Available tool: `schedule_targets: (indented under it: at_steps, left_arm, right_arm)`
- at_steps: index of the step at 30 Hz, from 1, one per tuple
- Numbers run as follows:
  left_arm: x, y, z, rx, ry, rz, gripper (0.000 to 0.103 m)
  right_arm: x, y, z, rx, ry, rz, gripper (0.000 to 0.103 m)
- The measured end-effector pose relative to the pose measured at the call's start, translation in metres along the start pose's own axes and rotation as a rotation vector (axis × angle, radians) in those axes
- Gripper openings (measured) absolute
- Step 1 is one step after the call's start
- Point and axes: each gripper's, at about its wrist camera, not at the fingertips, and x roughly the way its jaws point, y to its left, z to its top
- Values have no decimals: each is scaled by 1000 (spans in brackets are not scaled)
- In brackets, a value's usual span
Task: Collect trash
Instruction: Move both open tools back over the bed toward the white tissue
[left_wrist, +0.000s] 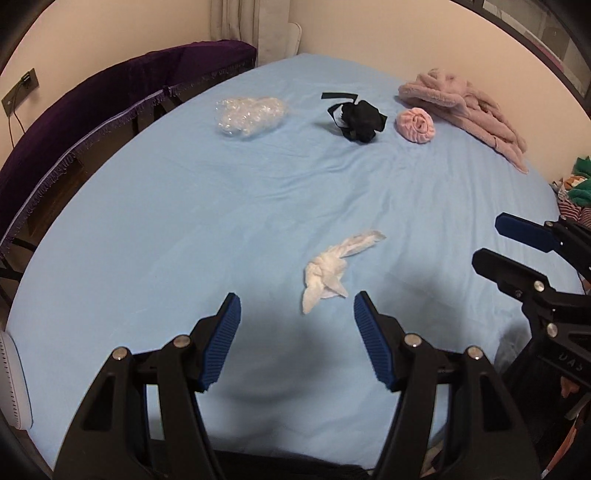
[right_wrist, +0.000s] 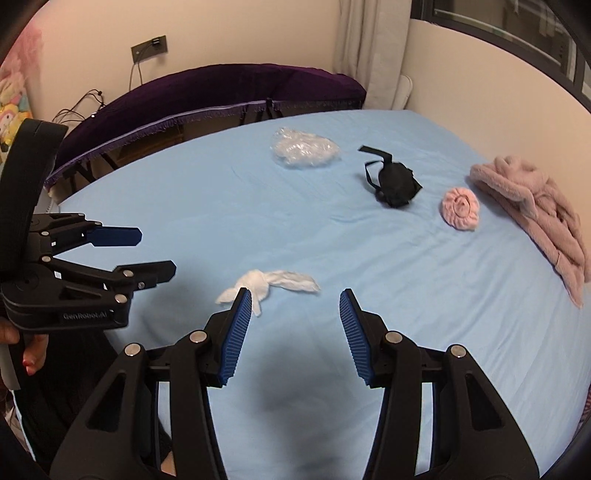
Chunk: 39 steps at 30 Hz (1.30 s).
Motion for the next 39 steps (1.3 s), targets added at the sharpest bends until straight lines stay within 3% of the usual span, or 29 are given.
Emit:
schedule_targets:
  at_steps: [9, 21, 29, 34, 35, 39]
  left_arm:
    - [54, -17, 3, 1, 85, -30, 64]
    - [120, -21, 12, -10, 178, -45, 64]
    - [152, -19, 22, -8, 198, -31, 64]
    - [160, -23, 25, 26, 168, -1, 62]
    - [160, -23, 26, 24, 162, 1, 60]
    - [156, -22, 32, 19, 142, 2, 30]
  right_arm:
    - [43, -14, -18, 72, 73, -5, 48]
    - [87, -35, -14, 105, 141, -8, 48]
    - [103, -47, -10, 130, 153, 2, 48]
    - [108, -53, -11, 150, 160, 14, 48]
    - [109, -53, -11, 151, 160, 16, 48]
    - [108, -54, -11, 149, 157, 17, 48]
